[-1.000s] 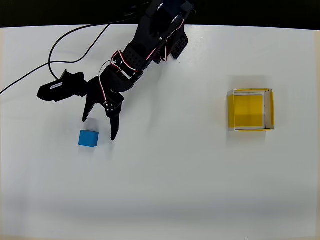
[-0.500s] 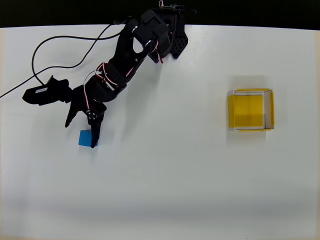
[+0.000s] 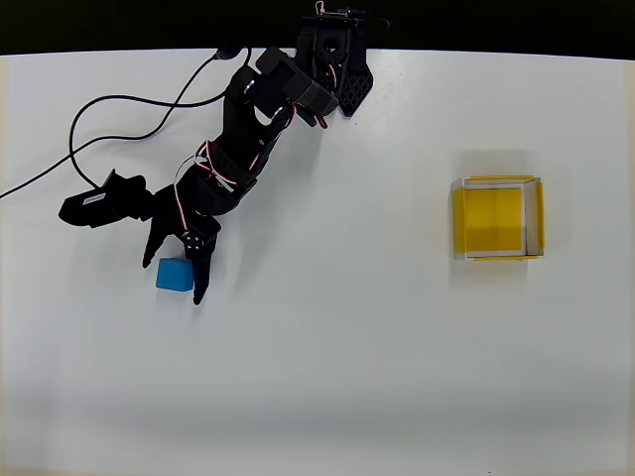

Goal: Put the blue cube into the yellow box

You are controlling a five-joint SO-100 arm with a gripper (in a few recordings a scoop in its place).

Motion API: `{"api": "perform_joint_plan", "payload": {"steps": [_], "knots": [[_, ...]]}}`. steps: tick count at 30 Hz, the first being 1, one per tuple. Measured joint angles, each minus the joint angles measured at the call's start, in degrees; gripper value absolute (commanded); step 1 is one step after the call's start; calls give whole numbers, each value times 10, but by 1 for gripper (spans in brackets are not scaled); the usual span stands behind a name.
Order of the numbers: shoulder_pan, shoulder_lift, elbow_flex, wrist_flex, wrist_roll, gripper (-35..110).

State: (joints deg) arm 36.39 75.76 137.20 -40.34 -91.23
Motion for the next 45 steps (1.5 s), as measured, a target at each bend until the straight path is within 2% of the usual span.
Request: {"api": "perform_joint_plan", "payload": {"steps": [5, 15, 34, 45], "knots": [[-4, -20, -7, -4, -3, 46], [-11, -23, -7, 2, -9, 31], [-9, -25, -11, 68, -14, 20], [-44, 85, 6, 119, -13, 19]]}}
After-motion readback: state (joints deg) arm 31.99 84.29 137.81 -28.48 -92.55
